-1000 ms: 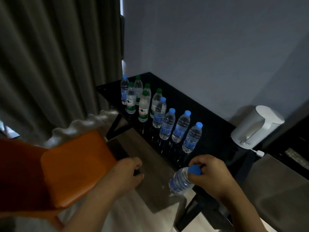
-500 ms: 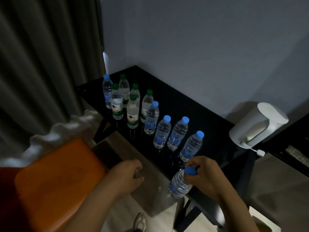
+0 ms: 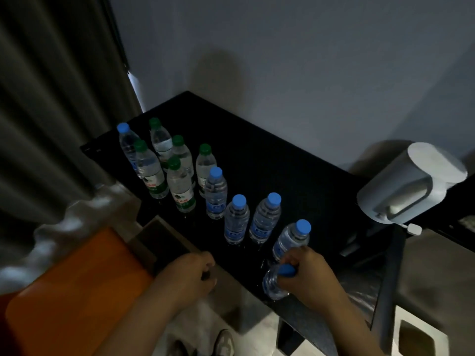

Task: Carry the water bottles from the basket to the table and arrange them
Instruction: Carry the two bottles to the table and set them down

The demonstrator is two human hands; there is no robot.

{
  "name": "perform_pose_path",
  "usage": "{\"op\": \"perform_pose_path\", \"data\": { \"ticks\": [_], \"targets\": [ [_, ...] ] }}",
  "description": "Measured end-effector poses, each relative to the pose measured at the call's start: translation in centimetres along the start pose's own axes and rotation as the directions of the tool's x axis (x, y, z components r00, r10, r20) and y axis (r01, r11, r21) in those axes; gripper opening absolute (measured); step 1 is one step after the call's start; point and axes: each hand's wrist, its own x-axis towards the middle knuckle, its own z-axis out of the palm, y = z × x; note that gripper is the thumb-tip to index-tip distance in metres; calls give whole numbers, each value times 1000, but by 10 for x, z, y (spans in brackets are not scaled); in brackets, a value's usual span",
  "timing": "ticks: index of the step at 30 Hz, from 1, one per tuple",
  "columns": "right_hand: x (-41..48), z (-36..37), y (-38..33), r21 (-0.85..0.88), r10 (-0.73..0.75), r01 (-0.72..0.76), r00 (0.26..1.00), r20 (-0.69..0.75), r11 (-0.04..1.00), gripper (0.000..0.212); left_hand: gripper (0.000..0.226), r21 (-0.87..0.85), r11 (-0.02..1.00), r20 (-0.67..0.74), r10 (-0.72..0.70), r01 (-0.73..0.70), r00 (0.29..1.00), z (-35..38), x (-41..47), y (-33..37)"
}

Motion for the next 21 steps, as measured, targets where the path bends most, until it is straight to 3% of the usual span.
{"op": "perform_pose_path", "data": {
  "ticks": [21],
  "targets": [
    [29, 43, -6, -45, 80, -88, 987, -142, 995, 27, 30, 32, 996, 100, 78, -81, 992, -33, 42, -22]
  ]
}}
